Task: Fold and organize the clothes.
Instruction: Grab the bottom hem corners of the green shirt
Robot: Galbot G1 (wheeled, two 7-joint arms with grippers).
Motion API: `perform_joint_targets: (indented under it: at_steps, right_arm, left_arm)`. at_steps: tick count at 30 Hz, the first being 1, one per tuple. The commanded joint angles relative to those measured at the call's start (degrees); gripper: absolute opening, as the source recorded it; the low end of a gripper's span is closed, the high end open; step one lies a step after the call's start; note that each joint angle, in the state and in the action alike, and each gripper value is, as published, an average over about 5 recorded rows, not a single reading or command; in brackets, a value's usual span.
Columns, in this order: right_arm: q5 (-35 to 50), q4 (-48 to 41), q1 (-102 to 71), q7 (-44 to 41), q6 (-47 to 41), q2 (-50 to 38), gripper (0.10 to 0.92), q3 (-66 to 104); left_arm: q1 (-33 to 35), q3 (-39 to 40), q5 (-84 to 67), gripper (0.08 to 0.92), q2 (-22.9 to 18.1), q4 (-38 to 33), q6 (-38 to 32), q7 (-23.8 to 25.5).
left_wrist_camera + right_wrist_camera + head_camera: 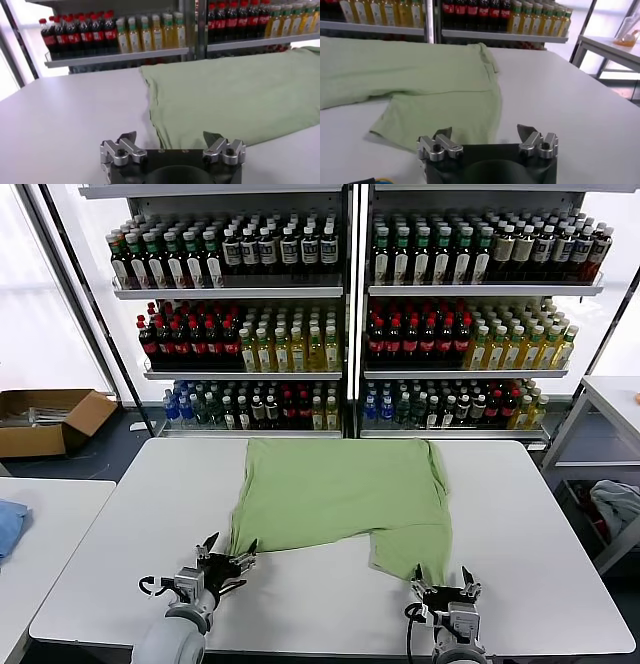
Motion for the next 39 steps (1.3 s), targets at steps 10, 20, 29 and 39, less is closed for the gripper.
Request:
perform_joint_targets:
  at_steps: [10, 20, 29, 39]
  right_arm:
    - [1.1, -2.6, -1.4, -0.1, 1.1, 0.4, 0.705, -0.5]
    - [1.2, -1.5, -2.3, -0.3, 1.6, 0.1, 0.411, -0.8]
    - [2.4, 0.9, -3.7, -1.3, 4.9, -0.7, 0.157, -0.5]
    - [-2.8, 8.5, -0.2, -4.5, 7.6, -1.0, 0.110, 1.6]
  left_arm:
    - [2.0, 0.6, 0.1, 0.653, 0.0, 1.4, 0.3, -0.1]
    - [2.9, 1.4, 0.6, 0.367, -0.4, 1.0, 0.6, 0.0]
    - [3.8, 1.4, 0.1, 0.118, -0.3, -2.7, -0.2, -0.6]
    - [2.6, 0.7, -4.4, 0.085, -1.0, -9.4, -2.0, -0.6]
